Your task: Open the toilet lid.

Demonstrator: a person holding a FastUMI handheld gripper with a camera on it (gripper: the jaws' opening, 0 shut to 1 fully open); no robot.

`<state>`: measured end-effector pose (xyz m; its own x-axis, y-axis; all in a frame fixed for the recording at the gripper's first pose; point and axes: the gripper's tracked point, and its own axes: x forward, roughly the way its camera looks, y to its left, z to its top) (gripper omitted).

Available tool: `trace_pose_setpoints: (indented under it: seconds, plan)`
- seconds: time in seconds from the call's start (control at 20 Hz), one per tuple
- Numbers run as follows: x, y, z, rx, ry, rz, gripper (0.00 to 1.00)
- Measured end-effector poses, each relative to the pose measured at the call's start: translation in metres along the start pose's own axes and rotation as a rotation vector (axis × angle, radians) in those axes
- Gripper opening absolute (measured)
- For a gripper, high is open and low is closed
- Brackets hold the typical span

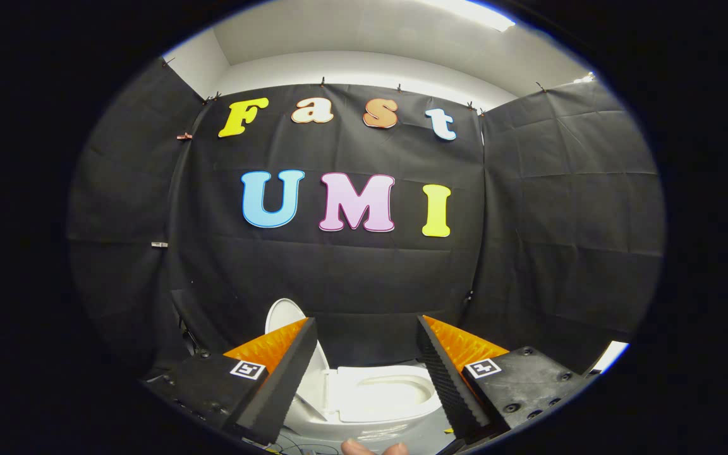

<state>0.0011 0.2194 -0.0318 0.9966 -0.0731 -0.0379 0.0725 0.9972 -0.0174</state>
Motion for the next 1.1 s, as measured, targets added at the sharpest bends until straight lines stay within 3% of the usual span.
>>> trace_pose_setpoints:
  seconds: [0.95, 1.1]
  plan:
    - [-0.01, 0.02, -0.003, 0.021, 0.011, 0.056, 0.99]
    - [-0.013, 0.034, -0.001, 0.026, 0.009, 0.097, 0.98]
